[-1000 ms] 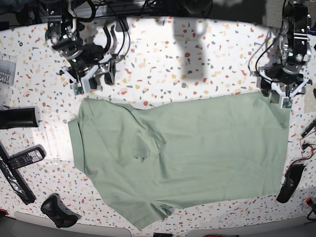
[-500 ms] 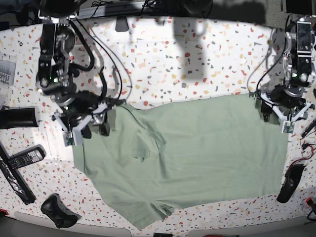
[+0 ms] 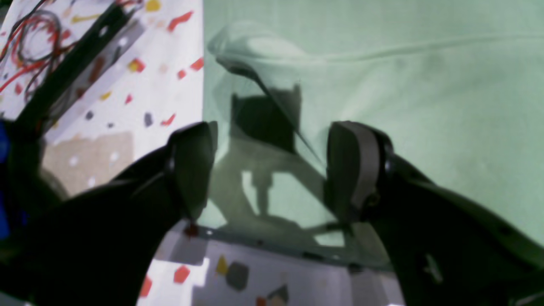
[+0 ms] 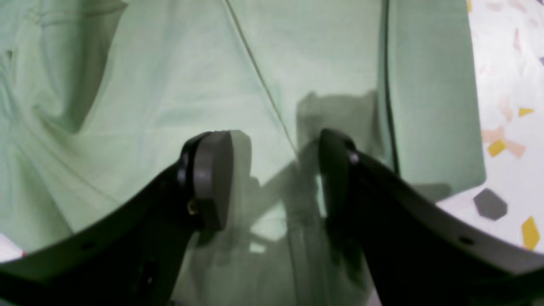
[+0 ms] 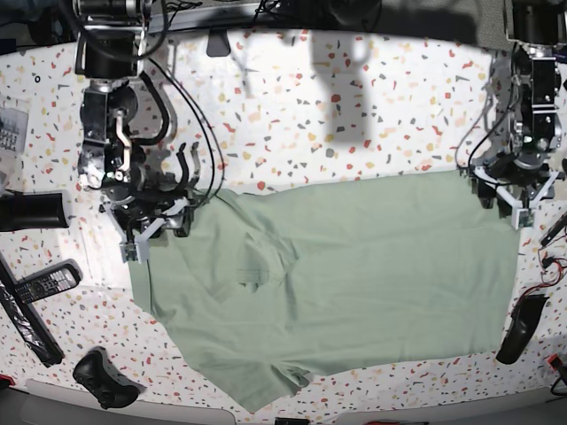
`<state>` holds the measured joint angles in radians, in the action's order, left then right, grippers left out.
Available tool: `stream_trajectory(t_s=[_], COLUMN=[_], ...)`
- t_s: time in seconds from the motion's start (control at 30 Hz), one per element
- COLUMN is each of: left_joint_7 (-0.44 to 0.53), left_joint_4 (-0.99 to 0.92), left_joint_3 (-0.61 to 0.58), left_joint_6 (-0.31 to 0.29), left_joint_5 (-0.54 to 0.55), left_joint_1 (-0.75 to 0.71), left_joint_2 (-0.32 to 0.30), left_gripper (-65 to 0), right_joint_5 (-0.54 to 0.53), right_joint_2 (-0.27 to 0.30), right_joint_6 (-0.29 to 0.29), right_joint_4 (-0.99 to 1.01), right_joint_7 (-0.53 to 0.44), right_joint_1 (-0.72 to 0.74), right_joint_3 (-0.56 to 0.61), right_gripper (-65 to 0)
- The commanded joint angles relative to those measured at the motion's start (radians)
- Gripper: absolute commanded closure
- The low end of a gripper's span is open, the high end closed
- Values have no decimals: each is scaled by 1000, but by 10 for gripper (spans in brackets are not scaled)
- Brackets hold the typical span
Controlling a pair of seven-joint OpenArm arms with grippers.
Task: Fold the T-shirt properly
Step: 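Lift and drag the shirt toward the robot base with both grippers, then lower the shirt flat and open both grippers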
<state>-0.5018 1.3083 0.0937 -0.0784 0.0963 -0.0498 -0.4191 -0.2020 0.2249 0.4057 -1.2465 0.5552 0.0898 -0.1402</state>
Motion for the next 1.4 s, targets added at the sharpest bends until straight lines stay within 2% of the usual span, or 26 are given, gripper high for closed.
stream_trajectory(t_s=[0.0,0.3,0.43,0.77,1.13,1.33,1.37], left_joint_7=[-48,-51,-60,-81,-105,-141,-143], left_joint_4=[9,133,191,280,430,529,545], left_joint_3=[4,4,4,4,6,6,5], left_joint_6=[3,4,4,4,4,6,21], left_joint_5=[-18,-18,-18,-18,-19,-30,-45], left_joint_1=[-14,-149,-197,-319,-457,-509,-519], left_joint_2=[-14,-16,-16,-16,-16,-16,-16], left_gripper=[-395,-395,-395,-395,-395,-395,-395], right_joint_5=[1,-5,-18,-15,-15,-15,-15], right_joint_2=[18,117,140,140,140,140,140], right_joint_6=[7,7,7,7,7,7,6], right_joint_4=[-17,-62,-121,-391,-554,-586,-586], right_joint_7=[23,40,52,64,82,82,82], right_joint_1=[3,-140,-224,-488,-723,-804,-809], right_joint_3=[-3,-4,-4,-29,-170,-258,-273], right_gripper=[-317,-317,-317,-317,-317,-317,-317])
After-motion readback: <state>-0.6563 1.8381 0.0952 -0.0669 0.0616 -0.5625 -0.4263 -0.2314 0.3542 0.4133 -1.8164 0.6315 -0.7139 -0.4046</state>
